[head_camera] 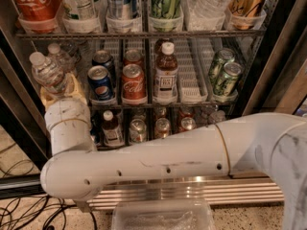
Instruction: Pick water bottle from middle shelf of fridge
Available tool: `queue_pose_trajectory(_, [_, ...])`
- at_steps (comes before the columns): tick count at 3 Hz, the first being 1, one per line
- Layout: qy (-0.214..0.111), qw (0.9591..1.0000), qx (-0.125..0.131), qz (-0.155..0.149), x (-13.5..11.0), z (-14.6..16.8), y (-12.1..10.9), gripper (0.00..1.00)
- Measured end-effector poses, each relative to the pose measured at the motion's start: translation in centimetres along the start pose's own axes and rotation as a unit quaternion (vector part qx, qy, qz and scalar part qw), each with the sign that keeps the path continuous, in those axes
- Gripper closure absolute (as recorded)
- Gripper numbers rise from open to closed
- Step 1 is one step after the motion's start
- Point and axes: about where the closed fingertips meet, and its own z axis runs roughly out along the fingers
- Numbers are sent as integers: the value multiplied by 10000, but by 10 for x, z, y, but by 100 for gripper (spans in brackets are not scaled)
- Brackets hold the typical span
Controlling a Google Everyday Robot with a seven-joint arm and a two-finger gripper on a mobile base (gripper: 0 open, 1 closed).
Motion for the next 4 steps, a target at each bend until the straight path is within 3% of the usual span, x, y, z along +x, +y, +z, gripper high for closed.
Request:
queue_pose_trajectory(1, [481,9985,-218,132,-1,-37,0,100])
queue_pose_trajectory(2, [1035,9925,-519,402,1,-71,-3,100])
queue_pose_trajectory(3, [1455,9870,-579,355,3,-82,-34,100])
queue_pose_trajectory(4, [1617,9849,-604,149,7,-77,-82,100])
